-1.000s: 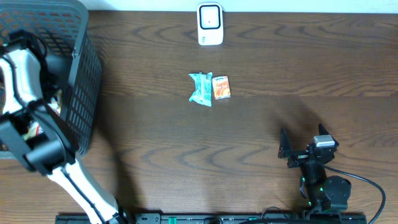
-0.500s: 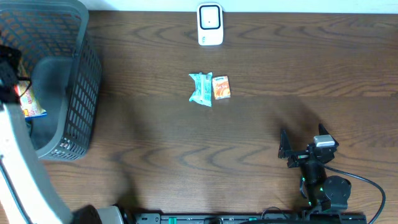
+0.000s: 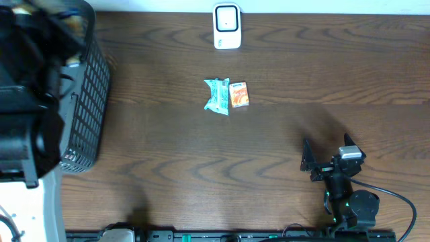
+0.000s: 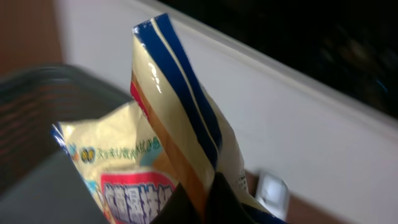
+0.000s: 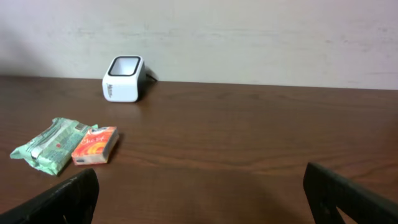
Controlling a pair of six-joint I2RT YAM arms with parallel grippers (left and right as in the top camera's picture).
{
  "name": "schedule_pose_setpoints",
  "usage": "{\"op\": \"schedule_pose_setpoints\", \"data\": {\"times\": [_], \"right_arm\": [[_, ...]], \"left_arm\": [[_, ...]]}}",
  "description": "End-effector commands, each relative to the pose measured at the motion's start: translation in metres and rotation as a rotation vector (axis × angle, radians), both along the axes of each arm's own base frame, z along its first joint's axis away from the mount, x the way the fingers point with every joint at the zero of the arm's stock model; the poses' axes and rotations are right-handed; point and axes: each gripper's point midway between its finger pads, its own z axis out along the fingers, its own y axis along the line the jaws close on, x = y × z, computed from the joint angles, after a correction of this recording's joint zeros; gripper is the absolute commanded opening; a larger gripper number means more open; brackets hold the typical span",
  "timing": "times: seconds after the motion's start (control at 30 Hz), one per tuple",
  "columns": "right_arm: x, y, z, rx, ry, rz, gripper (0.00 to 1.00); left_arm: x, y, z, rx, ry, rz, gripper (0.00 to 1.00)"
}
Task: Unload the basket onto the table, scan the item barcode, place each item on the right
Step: 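Lift the snack bag out and carry it right of the scanner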
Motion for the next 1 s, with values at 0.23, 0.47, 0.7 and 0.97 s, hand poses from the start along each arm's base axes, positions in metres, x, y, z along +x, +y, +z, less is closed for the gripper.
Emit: {"op": "schedule_pose_setpoints", "data": {"times": [0.23,0.47,0.7,0.97], "right_arm": [[0.000,0.002,-0.001,-0.011,0.000,0.008,0.99],[0.000,0.002,-0.001,-0.011,0.000,0.008,0.99],[0.000,0.002,-0.001,-0.011,0.000,0.008,0.99],[0.000,0.002,-0.001,-0.011,0.000,0.008,0.99]], "left_arm": [[0.009,-0.136,-0.038,0.251,0.129,-0.516,0.07],[0.032,-0.207,-0.091,0.253,0.247,-0.696,0.08],[0.072,-0.279,-0.134,0.262,0.246,-0.791,0.08],[0.104,-0.337,-0.178,0.187,0.242,-0.814,0.07]]}}
